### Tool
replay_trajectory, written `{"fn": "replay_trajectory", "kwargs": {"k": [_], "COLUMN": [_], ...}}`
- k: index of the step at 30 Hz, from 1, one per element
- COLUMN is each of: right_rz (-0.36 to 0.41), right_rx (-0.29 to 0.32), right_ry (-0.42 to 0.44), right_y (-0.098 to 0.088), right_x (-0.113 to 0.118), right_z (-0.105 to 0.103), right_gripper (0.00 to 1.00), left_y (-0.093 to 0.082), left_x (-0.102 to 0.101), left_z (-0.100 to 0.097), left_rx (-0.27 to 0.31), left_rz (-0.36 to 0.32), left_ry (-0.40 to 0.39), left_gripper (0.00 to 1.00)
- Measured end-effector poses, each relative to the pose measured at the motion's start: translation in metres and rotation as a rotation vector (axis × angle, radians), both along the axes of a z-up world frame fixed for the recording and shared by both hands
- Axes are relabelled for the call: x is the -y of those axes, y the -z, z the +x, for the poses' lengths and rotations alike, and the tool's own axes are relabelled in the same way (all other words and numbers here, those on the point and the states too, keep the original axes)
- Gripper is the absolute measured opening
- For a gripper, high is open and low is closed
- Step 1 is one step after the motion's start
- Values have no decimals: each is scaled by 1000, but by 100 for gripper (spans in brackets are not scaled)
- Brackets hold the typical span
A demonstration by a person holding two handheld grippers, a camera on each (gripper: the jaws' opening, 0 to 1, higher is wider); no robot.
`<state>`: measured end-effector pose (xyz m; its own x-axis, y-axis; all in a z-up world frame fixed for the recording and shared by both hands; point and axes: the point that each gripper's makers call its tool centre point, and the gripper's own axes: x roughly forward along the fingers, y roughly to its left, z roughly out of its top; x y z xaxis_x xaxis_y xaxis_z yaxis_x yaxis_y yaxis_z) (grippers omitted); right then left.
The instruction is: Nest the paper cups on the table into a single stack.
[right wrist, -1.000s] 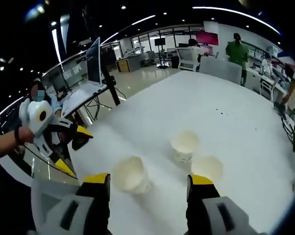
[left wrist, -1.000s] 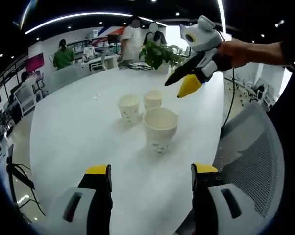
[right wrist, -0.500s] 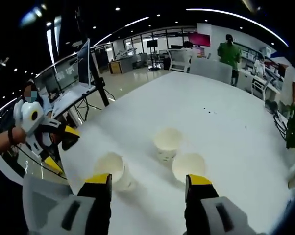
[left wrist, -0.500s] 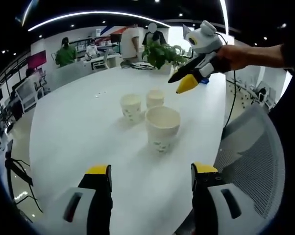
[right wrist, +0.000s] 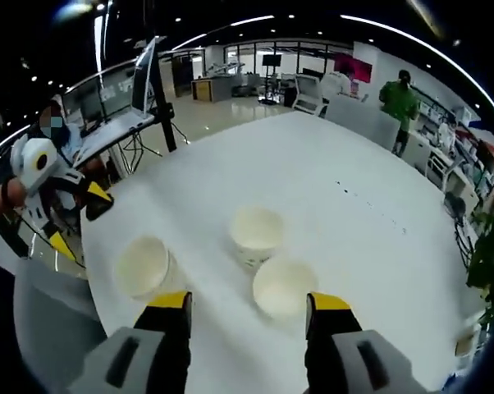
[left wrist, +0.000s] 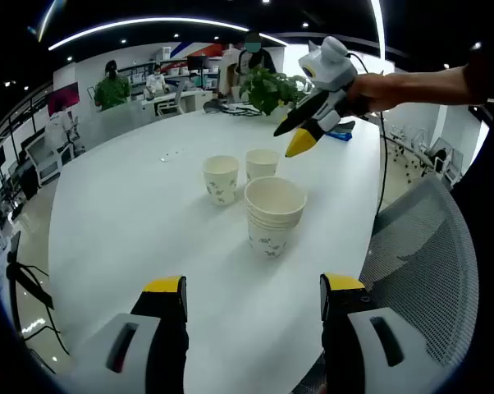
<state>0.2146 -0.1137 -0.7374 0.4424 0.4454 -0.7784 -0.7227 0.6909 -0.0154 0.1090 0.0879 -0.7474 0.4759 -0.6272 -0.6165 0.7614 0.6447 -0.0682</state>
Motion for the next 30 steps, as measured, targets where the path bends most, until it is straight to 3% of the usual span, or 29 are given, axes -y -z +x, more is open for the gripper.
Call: {"fn": "replay_trajectory", "kwargs": {"k": [10, 16, 19, 30], "right_rz": [-37, -85, -102, -185], "right_rx": [-76, -135, -162, -246], "right_ry": [-71, -148, -167, -219], "right_y": [14, 37, 32, 70], "right_x": [-5, -10, -9, -5], "right_z": [9, 13, 8, 9], "right_gripper": [48, 47, 45, 37], "left_y": [2, 3, 4, 6], "left_x": [-1, -2, -4, -6], "left_z": [1, 1, 1, 2], "left_rx": [-7, -11, -13, -19], "left_rz": [0, 3, 5, 4], "left_ry": [-8, -12, -15, -21], "left_gripper": [64, 64, 64, 64]}}
